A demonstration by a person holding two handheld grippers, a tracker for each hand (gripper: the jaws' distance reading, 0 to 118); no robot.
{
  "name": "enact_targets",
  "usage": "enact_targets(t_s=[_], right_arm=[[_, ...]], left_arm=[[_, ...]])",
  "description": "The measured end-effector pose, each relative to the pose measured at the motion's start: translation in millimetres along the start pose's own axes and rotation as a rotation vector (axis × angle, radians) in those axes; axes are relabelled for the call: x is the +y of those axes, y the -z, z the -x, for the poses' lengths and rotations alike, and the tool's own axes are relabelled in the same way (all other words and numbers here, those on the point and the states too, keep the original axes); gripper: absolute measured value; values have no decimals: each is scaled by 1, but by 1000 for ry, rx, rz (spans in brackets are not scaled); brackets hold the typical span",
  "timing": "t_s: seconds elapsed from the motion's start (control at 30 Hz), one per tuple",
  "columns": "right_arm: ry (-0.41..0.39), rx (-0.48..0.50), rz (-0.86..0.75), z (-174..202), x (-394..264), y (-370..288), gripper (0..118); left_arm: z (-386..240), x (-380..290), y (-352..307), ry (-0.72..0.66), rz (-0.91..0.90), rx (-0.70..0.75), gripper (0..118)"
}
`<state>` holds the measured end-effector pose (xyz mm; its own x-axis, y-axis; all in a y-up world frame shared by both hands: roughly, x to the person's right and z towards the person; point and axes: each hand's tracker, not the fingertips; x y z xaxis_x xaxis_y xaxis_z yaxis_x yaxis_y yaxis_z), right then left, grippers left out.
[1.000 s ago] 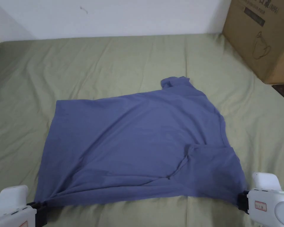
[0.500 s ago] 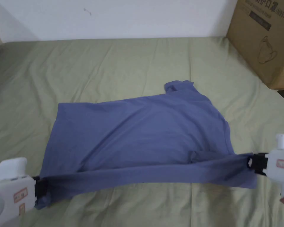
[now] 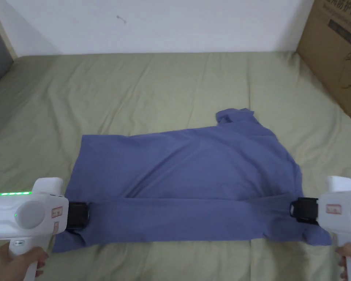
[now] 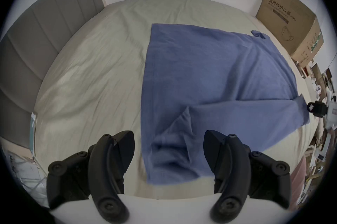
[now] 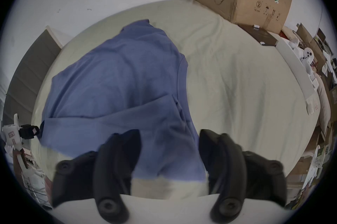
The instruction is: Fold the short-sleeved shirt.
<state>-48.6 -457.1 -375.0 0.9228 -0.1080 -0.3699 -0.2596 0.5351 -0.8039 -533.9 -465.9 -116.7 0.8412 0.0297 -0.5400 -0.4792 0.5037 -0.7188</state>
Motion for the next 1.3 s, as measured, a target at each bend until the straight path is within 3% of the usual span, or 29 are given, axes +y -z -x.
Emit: enact_targets(t_s=[0.03,0.07,0.1,0.13,0.23,0.27,0.3,0.33,0.37,0.4,0.47,0.63,0.67,0.7,0.73,0.77,0.8,0.9,0.93,0.97,1.0,1.03,1.07,1.1,1.3], right_arm=[[-7,21,-34,-1,-9,-13,31],[-7,27,-41,-1,-16,-22,8],[-7,24,-45,-1,-26,-28,3],[-3,24,-44,-2,-35,-34,2],[-22,54,-5,1,-57,-39,2],[-28,52,2,1,-62,-40,2],[-29,48,7,2,-67,-40,2],[-26,47,12,3,-70,-38,2],[-18,45,17,2,-72,-37,2],[3,42,27,0,-74,-35,2],[45,56,39,-4,-77,-33,2],[126,53,39,-15,-81,-32,4],[131,31,36,-14,-78,-32,13],[136,4,18,-18,-72,-30,35],[153,-6,-5,-22,-64,-28,66],[180,12,-43,-26,-55,-25,79],[210,40,-73,-31,-45,-18,79],[208,69,19,-36,-23,17,79],[184,78,43,-36,-21,30,73],[169,61,77,-34,-20,40,54],[130,24,120,-29,-23,48,23],[118,23,110,-26,-26,49,10],[133,47,93,-23,-25,44,9],[91,18,78,-19,-24,36,8],[18,35,43,-19,-22,-7,8]], left_arm=[[3,-9,-11,-24,-23,-24,71],[6,-19,-22,-49,-50,-54,46],[8,-29,-30,-69,-52,-78,11],[11,-39,-36,-72,-37,-83,0],[10,-64,-39,-57,-37,-61,0],[15,-67,-34,-55,-46,-58,6],[18,-68,-29,-68,-55,-42,30],[20,-68,-23,-85,-63,-27,72],[22,-67,-16,-98,-59,-30,89],[22,-63,-12,-126,-47,-42,91],[25,-60,4,-154,-55,-68,89],[25,-57,39,-117,27,-32,69],[23,-54,25,-117,23,-30,65],[25,-53,17,-106,8,-31,49],[29,-51,13,-103,-30,4,4],[34,-48,13,-134,-54,-21,5],[30,-44,8,-163,6,-77,5],[22,-44,4,-79,-7,-23,5],[16,-40,-1,-66,-7,-15,5],[14,-41,-3,-65,-9,-15,5],[14,-42,-5,-67,-9,-16,5],[15,-43,-6,-66,-9,-21,5],[14,-42,-10,-65,-10,-22,5],[14,-42,-12,-65,-10,-18,5],[16,-46,-34,-76,-29,-41,5]])
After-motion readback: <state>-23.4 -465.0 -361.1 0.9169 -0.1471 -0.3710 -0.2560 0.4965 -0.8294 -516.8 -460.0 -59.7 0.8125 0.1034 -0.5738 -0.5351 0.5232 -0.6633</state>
